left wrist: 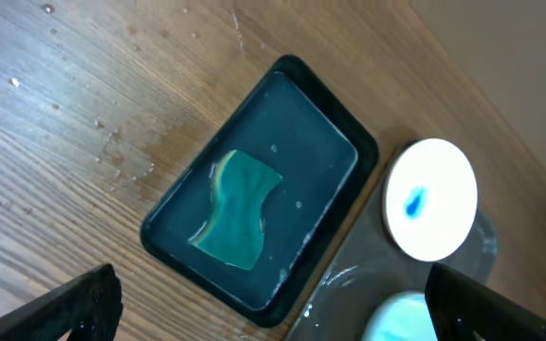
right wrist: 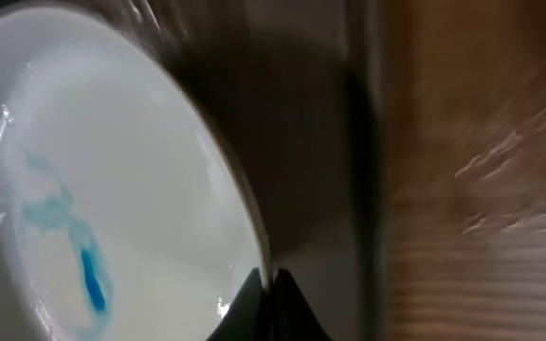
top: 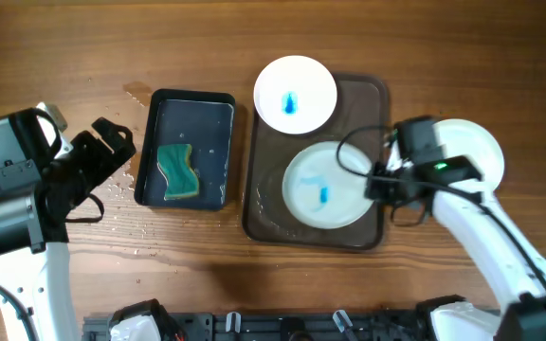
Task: Clean dirty plates on tray and stack at the side
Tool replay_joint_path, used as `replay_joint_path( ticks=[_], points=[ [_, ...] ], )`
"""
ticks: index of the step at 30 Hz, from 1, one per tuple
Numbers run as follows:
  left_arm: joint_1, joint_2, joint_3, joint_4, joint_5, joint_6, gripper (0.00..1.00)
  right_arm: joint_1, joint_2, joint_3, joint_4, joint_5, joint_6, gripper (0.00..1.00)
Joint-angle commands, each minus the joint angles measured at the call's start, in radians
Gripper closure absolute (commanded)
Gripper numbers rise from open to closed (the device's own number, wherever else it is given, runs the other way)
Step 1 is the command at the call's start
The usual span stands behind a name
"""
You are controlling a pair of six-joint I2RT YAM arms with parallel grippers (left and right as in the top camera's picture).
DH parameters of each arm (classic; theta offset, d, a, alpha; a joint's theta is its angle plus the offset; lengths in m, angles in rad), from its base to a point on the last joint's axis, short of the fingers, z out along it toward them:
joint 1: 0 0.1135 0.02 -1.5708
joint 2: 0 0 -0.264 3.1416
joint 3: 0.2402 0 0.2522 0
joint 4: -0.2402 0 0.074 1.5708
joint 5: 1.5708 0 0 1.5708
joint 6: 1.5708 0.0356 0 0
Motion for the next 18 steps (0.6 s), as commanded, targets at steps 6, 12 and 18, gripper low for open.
replay_joint_path(
  ticks=[6,12,18],
  points=[
    [-0.159,0.084,0.016,-0.121,0.062,0.085,0.06,0.041,0.023,-0.016,0.054,0.097,-0.02,0.64],
    [-0.36,0.321,-0.02,-0.122,-0.232,-0.111,0.23,0.041,-0.01,0.156,-0.133,0.071,-0.186,0.74],
    [-0.363,0.666,-0.064,0.092,-0.222,-0.123,0.49,0.041,-0.021,0.16,-0.134,0.002,-0.179,0.77]
  ],
)
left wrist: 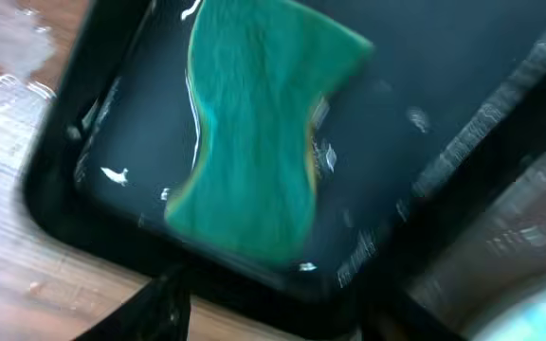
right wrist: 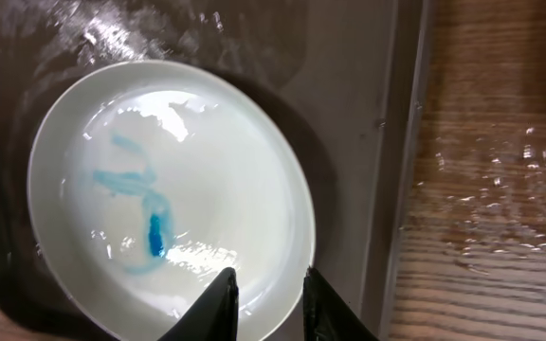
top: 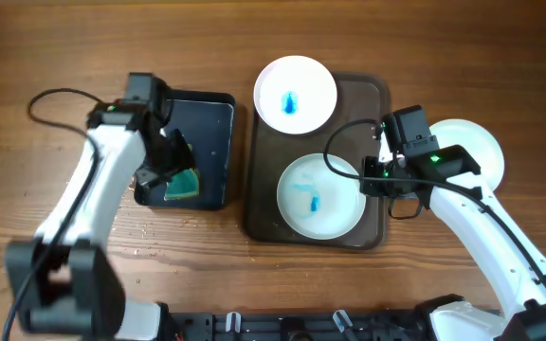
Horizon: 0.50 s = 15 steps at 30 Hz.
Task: Clean dirty plates on tray and stack at the side
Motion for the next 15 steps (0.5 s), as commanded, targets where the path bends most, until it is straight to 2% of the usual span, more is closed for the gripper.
replay_joint_path(
  ticks=[1,4,5,9,10,11,12,13,15],
  points=[
    [0.0,0.161,-0.015,0.068,-0.039,-0.025,0.56,-0.002,-0.012,0.014,-0.002,-0.035,-0.022,0.77],
    [0.0,0.267,-0.015,0.097,-0.031,-0.025,0.75,-0.001,-0.012,0.014,-0.002,-0.035,-0.02,0.77],
    [0.0,0.29,-0.015,0.099,-0.028,-0.024,0.96,-0.002,-0.012,0.014,-0.002,-0.039,-0.019,0.77],
    [0.0,0.249,0.042,-0.001,-0.024,0.013,0.96,-0.002,-0.012,0.014,-0.005,-0.04,-0.018,0.77],
    [0.0,0.229,0.067,-0.039,-0.024,0.023,0.89,-0.002,-0.012,0.014,-0.009,-0.047,-0.016,0.78],
    [0.0,0.207,0.087,-0.067,-0.027,0.026,0.74,-0.002,-0.012,0.014,-0.013,-0.053,-0.016,0.78],
    [0.0,0.187,0.098,-0.08,-0.032,0.026,0.65,-0.002,-0.012,0.014,-0.016,-0.054,-0.015,0.78],
    [0.002,0.158,0.1,-0.077,-0.037,0.026,0.52,-0.002,-0.012,0.014,-0.018,-0.054,-0.016,0.78],
    [0.005,0.141,0.1,-0.065,-0.078,0.025,0.49,-0.002,-0.012,0.014,-0.025,-0.054,-0.006,0.78]
  ],
)
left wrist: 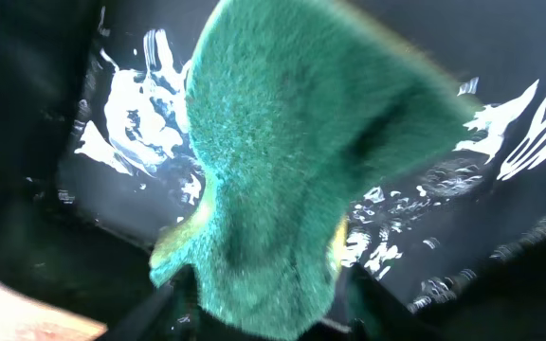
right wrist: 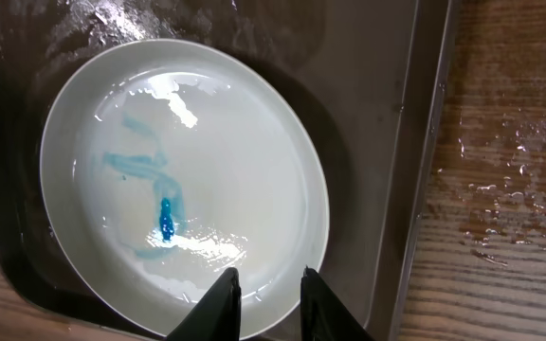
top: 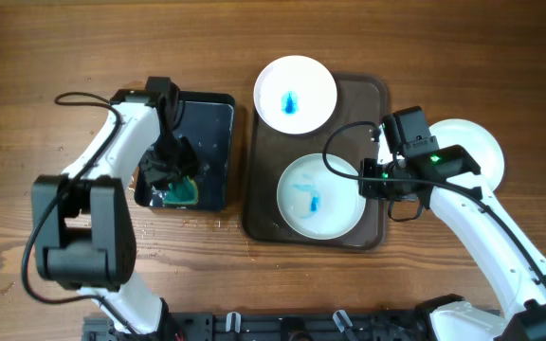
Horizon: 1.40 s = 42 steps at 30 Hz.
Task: Clean dirty plates on tray and stack at the side
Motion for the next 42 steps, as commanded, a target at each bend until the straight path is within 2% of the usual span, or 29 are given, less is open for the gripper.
replay_joint_path(
  ticks=[1,3,7,8,9,12,18,20,21,23,25,26,28,29,34,42],
  points=[
    [0.005,-0.062,0.026,0.019,-0.095,0.013,0.49,-0.002,-0.012,0.014,-0.015,-0.023,0.012,0.77],
    [0.003,-0.041,-0.014,0.068,-0.103,0.013,0.5,-0.002,-0.012,0.013,-0.05,-0.015,0.076,0.76],
    [0.003,-0.009,-0.156,0.224,-0.071,0.013,0.64,-0.002,-0.009,0.0,-0.077,-0.007,0.135,0.73],
    [0.003,-0.006,-0.183,0.253,-0.031,0.016,0.9,-0.001,-0.007,-0.031,-0.035,-0.065,0.024,0.71],
    [0.004,-0.009,-0.181,0.251,-0.018,0.021,0.96,-0.002,-0.006,-0.039,-0.034,-0.072,0.013,0.7],
    [0.005,-0.02,-0.13,0.186,0.019,0.066,0.96,-0.008,0.0,-0.054,-0.018,-0.053,0.013,0.71],
    [0.002,-0.103,0.117,-0.024,0.021,0.101,0.96,-0.08,0.061,-0.054,0.129,-0.053,-0.006,0.71],
    [0.002,-0.136,0.191,-0.074,0.021,0.111,0.96,-0.09,0.115,-0.054,0.179,-0.135,-0.095,0.67],
    [0.002,-0.156,0.225,-0.099,0.023,0.111,0.96,-0.086,0.149,-0.054,0.188,-0.179,-0.118,0.62],
    [-0.004,-0.184,0.245,-0.109,0.068,0.111,0.96,-0.085,0.227,-0.054,0.191,-0.116,-0.103,0.6],
    [-0.026,-0.199,0.245,-0.104,0.112,0.111,0.96,-0.085,0.287,-0.054,0.207,-0.101,-0.091,0.61],
    [-0.044,-0.199,0.245,-0.103,0.115,0.111,0.96,-0.085,0.317,-0.054,0.216,-0.105,-0.091,0.64],
    [-0.08,-0.193,0.245,-0.099,0.118,0.105,0.96,-0.085,0.354,-0.054,0.225,-0.105,-0.09,0.81],
    [-0.103,-0.192,0.245,-0.098,0.121,0.08,0.96,-0.085,0.367,-0.054,0.229,-0.104,-0.088,0.96],
    [-0.257,-0.162,0.236,0.002,0.182,-0.028,0.96,-0.085,0.364,-0.054,0.257,-0.022,0.017,0.96],
    [-0.499,0.066,0.22,0.256,0.393,-0.079,0.96,-0.085,0.364,-0.054,0.257,-0.022,-0.002,0.96]
  ],
)
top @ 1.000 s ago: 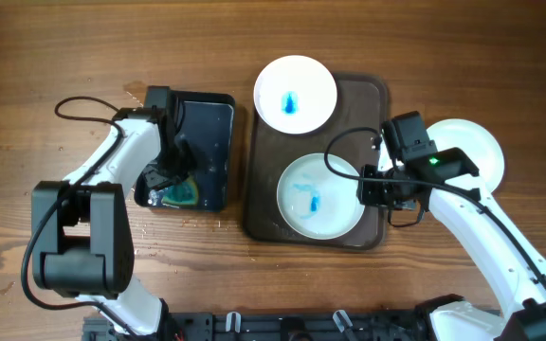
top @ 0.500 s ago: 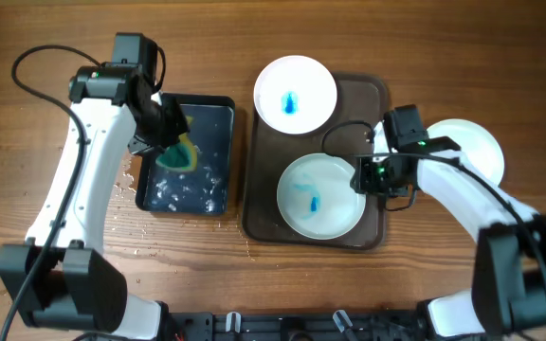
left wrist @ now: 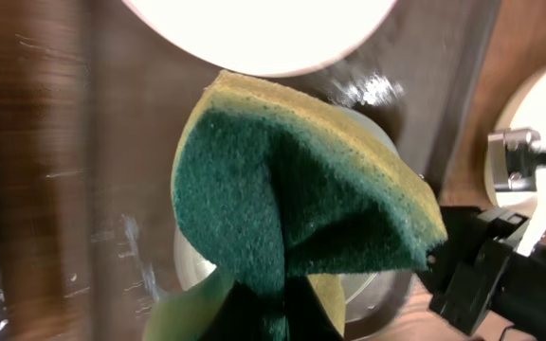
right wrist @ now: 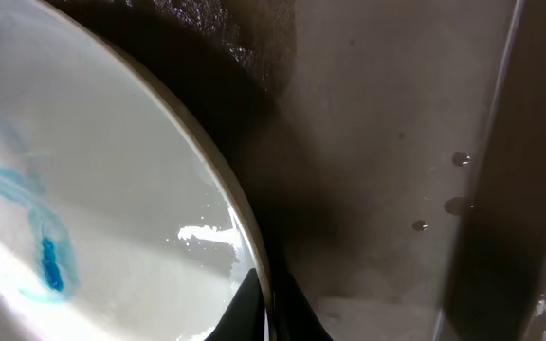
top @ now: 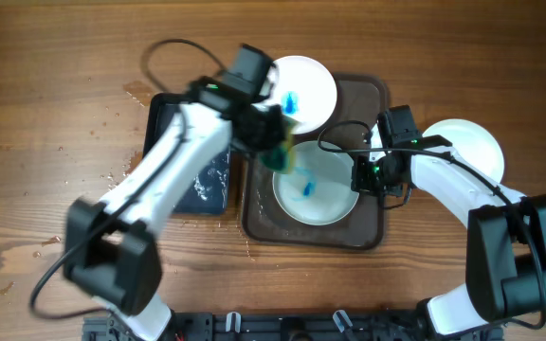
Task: Clean dirty plates on tray and stack at the side
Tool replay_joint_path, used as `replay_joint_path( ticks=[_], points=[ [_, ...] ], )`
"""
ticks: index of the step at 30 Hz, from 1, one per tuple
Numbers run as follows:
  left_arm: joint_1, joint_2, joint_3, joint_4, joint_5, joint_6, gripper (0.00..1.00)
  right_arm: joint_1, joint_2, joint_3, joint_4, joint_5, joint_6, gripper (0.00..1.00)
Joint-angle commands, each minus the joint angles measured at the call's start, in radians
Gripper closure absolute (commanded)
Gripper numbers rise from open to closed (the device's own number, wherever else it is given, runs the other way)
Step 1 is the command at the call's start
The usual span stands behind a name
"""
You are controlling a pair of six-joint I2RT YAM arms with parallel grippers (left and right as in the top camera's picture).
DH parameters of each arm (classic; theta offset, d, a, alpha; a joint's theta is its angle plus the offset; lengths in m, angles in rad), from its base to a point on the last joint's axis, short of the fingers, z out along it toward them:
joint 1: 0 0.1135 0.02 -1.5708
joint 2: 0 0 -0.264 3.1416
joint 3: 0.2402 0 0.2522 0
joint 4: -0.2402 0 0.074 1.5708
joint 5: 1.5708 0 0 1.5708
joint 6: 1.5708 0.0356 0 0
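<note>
A brown tray [top: 368,95] carries two white plates with blue smears: one at its far left corner [top: 306,85], one nearer the front [top: 318,194]. My left gripper [top: 281,150] is shut on a green-and-yellow sponge [left wrist: 301,204], held over the front plate's left edge [left wrist: 192,270]. My right gripper [right wrist: 265,308] is shut on that plate's right rim [right wrist: 245,237], the thin edge between its fingertips. In the right wrist view the blue smear [right wrist: 50,260] shows on the wet plate.
A black water basin [top: 192,180] stands left of the tray, partly under my left arm. A white plate [top: 470,147] lies on the wood right of the tray. Water drops spot the table around the basin.
My left gripper has left the basin with the sponge and now holds it over the tray's front plate. My right gripper, open beside the plate then, is now shut on its right rim.
My left gripper stood open left of the basin while the right pinched the front plate's rim. Then the left was over the sponge and the right open beside the plate. Then the left was on the sponge in the water. Now sponge and plate are both held.
</note>
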Motion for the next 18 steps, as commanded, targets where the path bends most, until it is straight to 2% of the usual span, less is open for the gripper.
replay_joint_path(
  ticks=[1,3,6,10,13,16,18],
  points=[
    [-0.111,0.145,-0.007,0.084,0.137,-0.061,0.96,-0.002,0.037,-0.005,0.001,0.092,0.019,0.96],
    [-0.155,0.213,-0.007,0.126,0.138,-0.113,0.96,-0.002,0.037,-0.005,-0.003,0.092,0.019,0.96],
    [-0.183,0.294,-0.007,0.169,0.081,-0.115,0.96,-0.002,0.037,-0.005,-0.007,0.092,0.02,0.96],
    [-0.153,0.317,-0.007,0.042,-0.34,-0.114,0.96,-0.002,0.037,-0.005,-0.008,0.089,0.021,0.96],
    [-0.122,0.317,-0.007,-0.044,-0.525,-0.114,0.96,-0.002,0.037,-0.005,-0.008,0.089,0.02,0.96],
    [-0.096,0.317,-0.006,-0.068,-0.574,-0.114,0.96,-0.002,0.037,-0.005,-0.008,0.089,0.02,0.96],
    [-0.096,0.317,-0.006,-0.032,-0.413,-0.08,0.96,-0.002,0.037,-0.005,-0.008,0.089,0.019,0.96]
  ],
)
